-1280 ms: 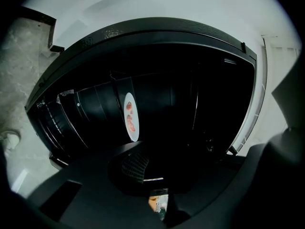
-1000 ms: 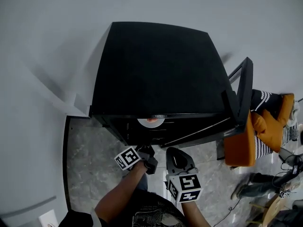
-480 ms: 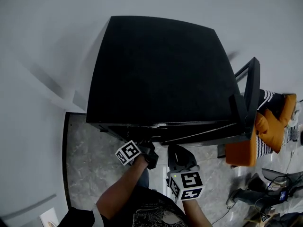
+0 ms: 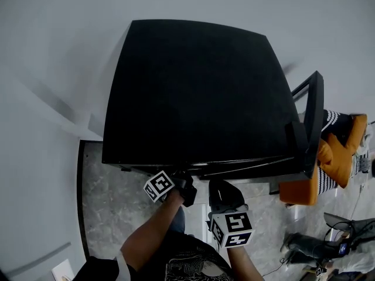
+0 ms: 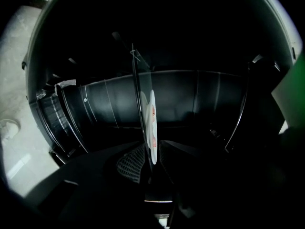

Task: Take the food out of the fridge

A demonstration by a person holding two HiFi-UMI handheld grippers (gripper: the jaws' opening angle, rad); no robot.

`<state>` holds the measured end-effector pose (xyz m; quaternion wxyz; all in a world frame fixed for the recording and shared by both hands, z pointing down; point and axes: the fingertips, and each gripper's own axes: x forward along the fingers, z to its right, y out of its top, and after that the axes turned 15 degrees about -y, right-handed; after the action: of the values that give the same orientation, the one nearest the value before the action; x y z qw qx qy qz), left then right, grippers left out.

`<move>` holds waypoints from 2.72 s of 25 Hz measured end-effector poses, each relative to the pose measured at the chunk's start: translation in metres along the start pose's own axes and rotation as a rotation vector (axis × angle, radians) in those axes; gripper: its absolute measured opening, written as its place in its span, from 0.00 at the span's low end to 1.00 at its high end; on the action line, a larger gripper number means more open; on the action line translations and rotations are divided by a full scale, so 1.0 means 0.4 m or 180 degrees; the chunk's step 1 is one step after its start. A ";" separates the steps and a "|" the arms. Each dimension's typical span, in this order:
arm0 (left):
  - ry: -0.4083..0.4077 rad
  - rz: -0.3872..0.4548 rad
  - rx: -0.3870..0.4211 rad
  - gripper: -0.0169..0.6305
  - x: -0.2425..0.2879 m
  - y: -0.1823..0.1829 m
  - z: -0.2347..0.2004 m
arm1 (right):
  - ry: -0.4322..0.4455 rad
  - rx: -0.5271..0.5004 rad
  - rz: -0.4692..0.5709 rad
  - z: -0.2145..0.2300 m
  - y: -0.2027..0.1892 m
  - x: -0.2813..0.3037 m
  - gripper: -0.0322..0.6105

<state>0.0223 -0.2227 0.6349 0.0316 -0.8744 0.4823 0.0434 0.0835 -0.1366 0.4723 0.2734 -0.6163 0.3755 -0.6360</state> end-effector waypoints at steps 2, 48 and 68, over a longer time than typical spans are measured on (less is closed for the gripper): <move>0.0008 0.0020 -0.0058 0.18 0.006 0.003 -0.002 | -0.0008 0.0005 -0.0005 0.002 0.000 0.001 0.08; -0.0439 0.0022 -0.0111 0.06 -0.261 -0.147 0.304 | 0.0116 0.0177 0.0395 -0.069 -0.066 -0.291 0.08; -0.0733 0.0036 -0.0023 0.06 -0.466 -0.224 0.492 | 0.0235 0.0210 0.0621 -0.127 -0.130 -0.450 0.08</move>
<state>-0.0099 0.0006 0.4604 0.0833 -0.8609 0.4803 0.1455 0.0556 0.0460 0.4128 0.3402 -0.5436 0.4223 -0.6407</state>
